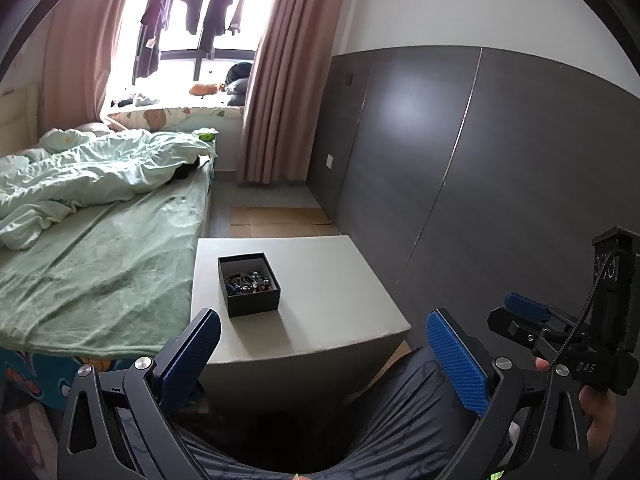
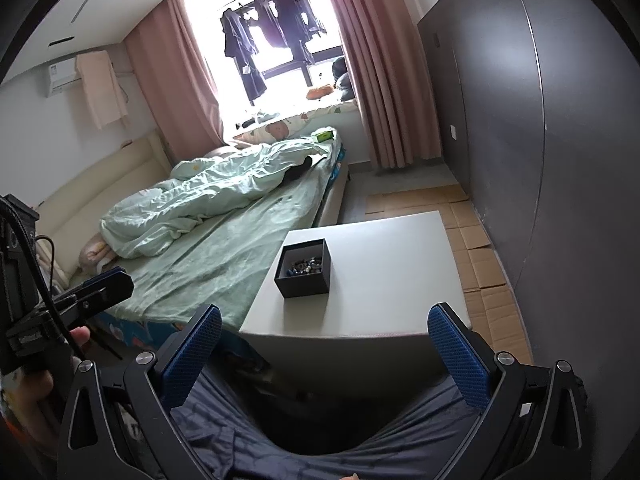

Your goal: Organize jewelry

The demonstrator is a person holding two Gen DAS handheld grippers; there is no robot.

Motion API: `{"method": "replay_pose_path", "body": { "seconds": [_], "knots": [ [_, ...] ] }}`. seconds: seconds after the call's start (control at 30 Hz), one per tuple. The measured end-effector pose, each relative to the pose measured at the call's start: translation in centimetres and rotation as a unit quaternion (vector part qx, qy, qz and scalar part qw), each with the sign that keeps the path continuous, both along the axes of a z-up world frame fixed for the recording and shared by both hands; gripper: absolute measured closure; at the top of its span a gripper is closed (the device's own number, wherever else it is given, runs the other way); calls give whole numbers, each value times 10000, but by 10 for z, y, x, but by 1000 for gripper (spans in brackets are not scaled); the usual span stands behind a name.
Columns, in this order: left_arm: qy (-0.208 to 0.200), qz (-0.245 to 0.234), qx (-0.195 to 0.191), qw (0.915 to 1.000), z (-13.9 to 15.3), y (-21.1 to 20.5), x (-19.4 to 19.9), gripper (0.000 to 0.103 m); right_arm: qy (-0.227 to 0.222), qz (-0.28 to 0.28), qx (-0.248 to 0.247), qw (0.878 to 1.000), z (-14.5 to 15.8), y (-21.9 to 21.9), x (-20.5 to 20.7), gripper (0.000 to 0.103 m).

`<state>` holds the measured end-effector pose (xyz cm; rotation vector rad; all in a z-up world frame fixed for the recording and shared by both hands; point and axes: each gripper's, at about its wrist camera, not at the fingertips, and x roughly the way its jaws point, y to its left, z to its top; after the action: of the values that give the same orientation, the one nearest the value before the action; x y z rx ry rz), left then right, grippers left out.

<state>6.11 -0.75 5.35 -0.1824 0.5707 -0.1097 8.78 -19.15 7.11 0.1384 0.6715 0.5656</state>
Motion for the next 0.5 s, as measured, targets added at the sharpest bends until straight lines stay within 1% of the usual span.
{"method": "replay_pose_path", "body": {
  "seconds": [0.4,0.5],
  "knots": [
    [-135,193,41,9997,3,5,-7,0,32,7,30,10000,-1,-10,3,0],
    [-107,188,46,9998,2,4,-6,0,56,37,75,9999,-2,-10,4,0]
  ]
}}
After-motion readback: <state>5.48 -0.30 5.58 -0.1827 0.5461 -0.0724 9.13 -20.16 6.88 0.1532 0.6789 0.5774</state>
